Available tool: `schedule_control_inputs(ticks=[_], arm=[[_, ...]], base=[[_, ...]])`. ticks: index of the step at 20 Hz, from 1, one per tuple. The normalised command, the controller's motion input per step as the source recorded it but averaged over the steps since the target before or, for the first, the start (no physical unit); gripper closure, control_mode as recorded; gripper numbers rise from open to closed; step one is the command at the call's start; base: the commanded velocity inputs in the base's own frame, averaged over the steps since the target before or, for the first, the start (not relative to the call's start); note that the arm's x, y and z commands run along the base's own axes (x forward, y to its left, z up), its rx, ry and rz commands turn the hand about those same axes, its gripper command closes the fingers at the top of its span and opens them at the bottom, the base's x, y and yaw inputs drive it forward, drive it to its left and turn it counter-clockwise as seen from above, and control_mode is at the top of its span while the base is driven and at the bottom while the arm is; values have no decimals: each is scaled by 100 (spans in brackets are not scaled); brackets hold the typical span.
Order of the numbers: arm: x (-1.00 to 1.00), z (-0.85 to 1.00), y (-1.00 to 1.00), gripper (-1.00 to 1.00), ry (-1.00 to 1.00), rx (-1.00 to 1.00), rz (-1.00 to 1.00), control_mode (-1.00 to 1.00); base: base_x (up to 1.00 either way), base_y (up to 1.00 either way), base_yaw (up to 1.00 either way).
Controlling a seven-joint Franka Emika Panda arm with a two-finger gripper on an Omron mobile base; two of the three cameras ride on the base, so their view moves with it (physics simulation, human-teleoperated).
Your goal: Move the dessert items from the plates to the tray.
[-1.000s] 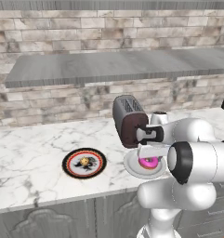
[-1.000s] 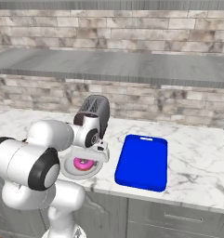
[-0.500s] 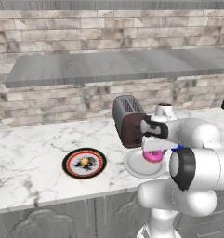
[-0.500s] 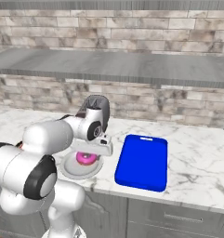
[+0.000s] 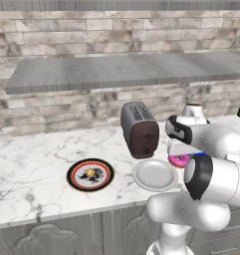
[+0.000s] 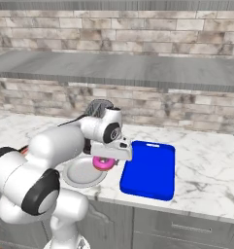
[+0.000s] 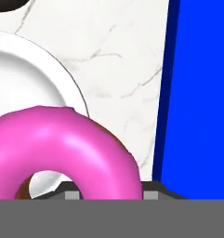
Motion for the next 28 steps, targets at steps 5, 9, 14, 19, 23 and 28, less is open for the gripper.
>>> schedule_control_inputs(ticks=[5, 9, 14, 19, 23, 28], arm=[[-8, 9, -67, 100, 0, 0, 0, -100], [-9, 0, -64, 100, 0, 0, 0, -100], [-8, 0, -58, 100, 0, 0, 0, -100], [-11, -2, -49, 100, 0, 0, 0, -100], [-1, -13, -35, 100, 0, 0, 0, -100], [0, -21, -21, 100, 0, 0, 0, -100]], base=[[0, 0, 0], [0, 0, 0], [0, 0, 0], [0, 0, 0], [0, 0, 0], [0, 0, 0]])
